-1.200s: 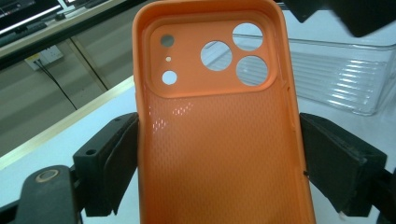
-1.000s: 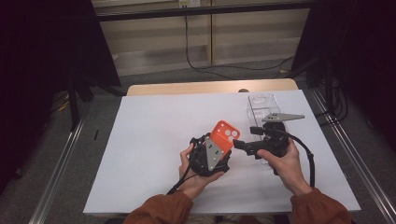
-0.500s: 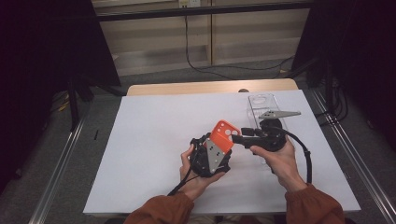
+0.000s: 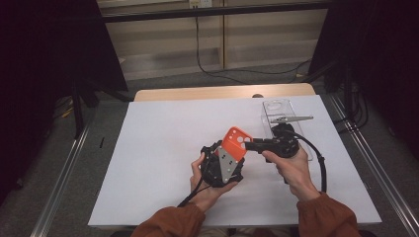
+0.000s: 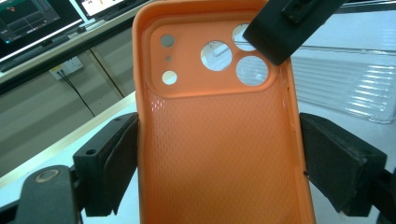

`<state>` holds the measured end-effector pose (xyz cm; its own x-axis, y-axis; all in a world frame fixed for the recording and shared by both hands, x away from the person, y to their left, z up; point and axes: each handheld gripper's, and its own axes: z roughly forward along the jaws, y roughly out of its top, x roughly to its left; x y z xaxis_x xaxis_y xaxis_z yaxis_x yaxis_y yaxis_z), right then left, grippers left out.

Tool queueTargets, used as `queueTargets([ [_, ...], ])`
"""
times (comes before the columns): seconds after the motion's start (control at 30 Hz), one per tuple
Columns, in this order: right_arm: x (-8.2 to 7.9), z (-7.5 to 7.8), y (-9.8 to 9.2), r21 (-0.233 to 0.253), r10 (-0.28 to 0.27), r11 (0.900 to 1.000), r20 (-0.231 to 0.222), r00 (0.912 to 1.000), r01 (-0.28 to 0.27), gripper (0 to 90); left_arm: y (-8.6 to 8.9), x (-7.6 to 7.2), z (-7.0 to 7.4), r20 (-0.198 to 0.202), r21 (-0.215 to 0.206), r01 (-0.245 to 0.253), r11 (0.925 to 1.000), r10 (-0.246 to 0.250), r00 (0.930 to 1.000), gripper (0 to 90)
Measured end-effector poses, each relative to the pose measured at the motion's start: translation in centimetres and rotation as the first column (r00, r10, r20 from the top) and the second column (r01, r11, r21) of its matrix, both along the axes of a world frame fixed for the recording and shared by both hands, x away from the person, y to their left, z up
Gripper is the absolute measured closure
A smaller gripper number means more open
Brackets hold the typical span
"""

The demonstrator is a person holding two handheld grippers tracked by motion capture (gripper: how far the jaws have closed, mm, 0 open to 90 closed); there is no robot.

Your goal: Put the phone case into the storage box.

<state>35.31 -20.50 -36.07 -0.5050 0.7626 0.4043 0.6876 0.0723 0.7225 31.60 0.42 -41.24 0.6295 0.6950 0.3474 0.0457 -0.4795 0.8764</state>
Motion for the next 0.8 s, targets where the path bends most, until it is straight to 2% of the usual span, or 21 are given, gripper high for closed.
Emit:
queueTargets([
  [0.1,0.2,0.0,0.3,0.012,-0.013,1.000,-0.019,0.9997,0.013,73.4,0.0,0.0,0.0,0.002,0.001,0.000,1.0000,0.000,1.0000,15.7],
  [0.3,0.4,0.0,0.4,0.029,-0.047,0.998,-0.061,0.9970,0.049,76.5,-0.1,0.1,-0.2,0.005,0.000,-0.010,1.0000,0.010,0.9999,15.8],
  [0.37,0.5,0.0,0.5,0.034,-0.066,0.997,-0.069,0.9954,0.069,77.5,-0.1,0.2,-0.2,0.001,0.010,-0.012,0.9999,0.012,0.9999,15.8],
  [0.4,0.4,0.0,0.6,0.034,-0.073,0.997,-0.072,0.9948,0.075,78.0,-0.2,0.2,-0.3,0.005,0.001,-0.019,0.9998,0.019,0.9998,15.7],
  [0.53,0.4,0.2,0.9,0.034,-0.088,0.995,-0.088,0.9922,0.092,79.8,-0.1,0.3,-0.4,0.001,0.006,-0.024,0.9997,0.024,0.9997,15.7],
  [0.8,0.7,0.6,1.6,0.025,-0.108,0.994,-0.087,0.9904,0.110,81.2,0.2,0.8,-0.3,-0.004,0.000,-0.043,0.9991,0.043,0.9991,15.6],
])
